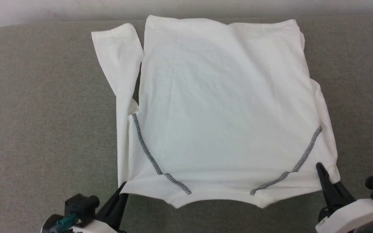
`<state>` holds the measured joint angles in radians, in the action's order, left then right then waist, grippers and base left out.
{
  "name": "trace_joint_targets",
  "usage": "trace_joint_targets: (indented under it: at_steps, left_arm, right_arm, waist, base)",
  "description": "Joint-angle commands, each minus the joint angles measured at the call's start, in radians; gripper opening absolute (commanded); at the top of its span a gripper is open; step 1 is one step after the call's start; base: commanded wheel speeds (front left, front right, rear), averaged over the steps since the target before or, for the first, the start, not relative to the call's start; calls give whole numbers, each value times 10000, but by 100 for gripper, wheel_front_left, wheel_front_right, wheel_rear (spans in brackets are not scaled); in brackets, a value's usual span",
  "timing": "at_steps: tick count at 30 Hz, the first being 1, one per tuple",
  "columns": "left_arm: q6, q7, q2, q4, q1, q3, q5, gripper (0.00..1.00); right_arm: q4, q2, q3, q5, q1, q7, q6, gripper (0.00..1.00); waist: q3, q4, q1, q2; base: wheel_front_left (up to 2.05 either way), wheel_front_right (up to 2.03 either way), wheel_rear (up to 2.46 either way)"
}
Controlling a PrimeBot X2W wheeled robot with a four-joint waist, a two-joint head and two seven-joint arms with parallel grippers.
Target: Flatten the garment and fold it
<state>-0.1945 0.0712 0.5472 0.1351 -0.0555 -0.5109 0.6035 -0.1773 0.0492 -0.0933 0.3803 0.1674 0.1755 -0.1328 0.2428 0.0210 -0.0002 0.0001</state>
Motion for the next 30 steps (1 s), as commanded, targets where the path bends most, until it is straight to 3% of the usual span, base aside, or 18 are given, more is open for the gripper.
trace_joint_targets:
  at_steps: [1, 12, 21, 30]
  left_arm:
    - [19, -10, 52, -63, -97, -10, 46, 0]
    - [22, -835, -177, -358, -726, -592, 555, 0]
    - [50, -752, -109, -373, -706, -515, 632, 0]
    - [481, -478, -516, -1223, -141, -737, 644, 0]
  right_arm:
    - [11, 11, -71, 58, 65, 13, 21, 0]
    - [356, 11, -212, 178, 1000, 872, 21, 0]
    - [359, 11, -411, 203, 1224, 1207, 21, 0]
    - [1095, 11, -272, 72, 749, 955, 21, 0]
  waist:
    - [-82, -26, 2, -1]
    - [-196, -6, 2, -1]
    - [-92, -24, 2, -1]
    - [-241, -25, 2, -1]
  base:
    - [0, 0, 0]
    - [0, 0, 0]
    - [0, 0, 0]
    - [0, 0, 0]
